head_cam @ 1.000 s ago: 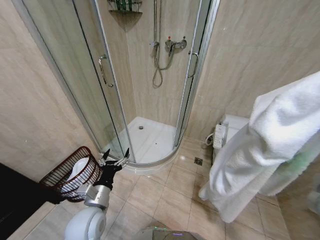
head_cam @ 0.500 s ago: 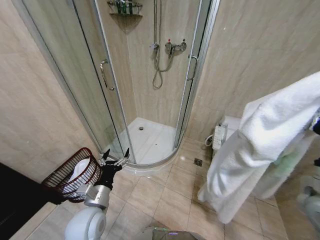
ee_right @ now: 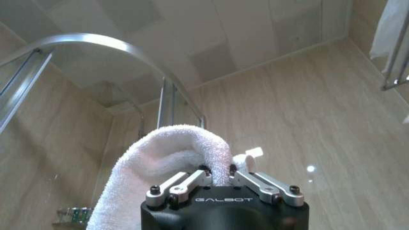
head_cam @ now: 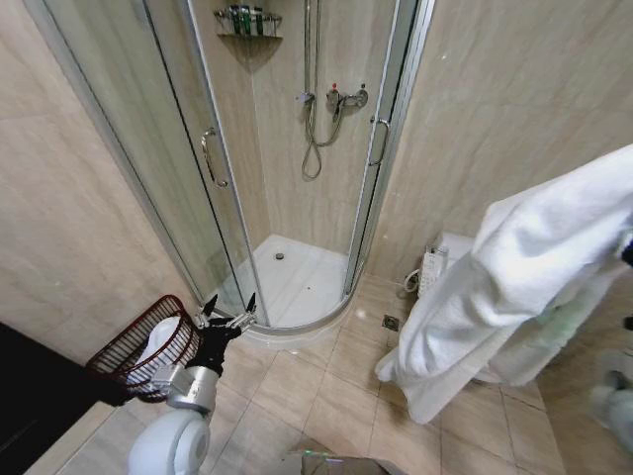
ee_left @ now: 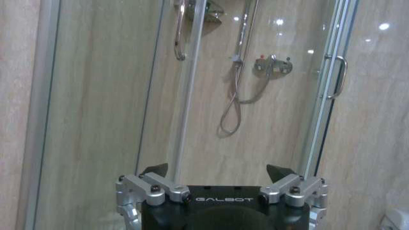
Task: Discard the used towel into the hamper.
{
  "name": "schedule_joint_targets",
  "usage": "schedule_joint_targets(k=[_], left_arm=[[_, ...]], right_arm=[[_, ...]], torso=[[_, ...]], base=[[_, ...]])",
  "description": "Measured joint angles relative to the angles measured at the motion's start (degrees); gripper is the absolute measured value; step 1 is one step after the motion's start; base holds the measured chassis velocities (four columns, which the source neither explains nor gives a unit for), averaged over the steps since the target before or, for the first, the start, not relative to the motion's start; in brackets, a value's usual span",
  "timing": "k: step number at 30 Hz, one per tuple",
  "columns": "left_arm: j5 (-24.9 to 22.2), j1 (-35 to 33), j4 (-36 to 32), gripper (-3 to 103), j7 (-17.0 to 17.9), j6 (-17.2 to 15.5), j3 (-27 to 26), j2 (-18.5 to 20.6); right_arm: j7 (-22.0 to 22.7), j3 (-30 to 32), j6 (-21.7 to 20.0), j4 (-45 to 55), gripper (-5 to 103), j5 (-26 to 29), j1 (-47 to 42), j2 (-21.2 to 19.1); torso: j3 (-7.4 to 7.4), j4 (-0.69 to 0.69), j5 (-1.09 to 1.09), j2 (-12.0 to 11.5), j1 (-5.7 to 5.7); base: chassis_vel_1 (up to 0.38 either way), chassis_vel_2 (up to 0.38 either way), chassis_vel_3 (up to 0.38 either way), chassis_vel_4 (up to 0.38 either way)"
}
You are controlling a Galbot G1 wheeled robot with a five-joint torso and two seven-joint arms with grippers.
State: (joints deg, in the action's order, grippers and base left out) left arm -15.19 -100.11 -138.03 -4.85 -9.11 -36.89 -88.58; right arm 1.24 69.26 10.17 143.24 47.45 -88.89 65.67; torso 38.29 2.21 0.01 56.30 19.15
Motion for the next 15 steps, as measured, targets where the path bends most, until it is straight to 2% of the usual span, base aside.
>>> schedule_joint_targets(k=[15], left_arm=[[0.0,0.0,0.0,100,0.0,0.0,0.0,0.0]], right_arm=[[0.1,-2.6,0.1,0.0,7,-1.6,1.1,1.0]], torso=[[2.49,0.0,-0.01,4.5,2.03]], base=[[0.0,0.0,0.0,0.0]])
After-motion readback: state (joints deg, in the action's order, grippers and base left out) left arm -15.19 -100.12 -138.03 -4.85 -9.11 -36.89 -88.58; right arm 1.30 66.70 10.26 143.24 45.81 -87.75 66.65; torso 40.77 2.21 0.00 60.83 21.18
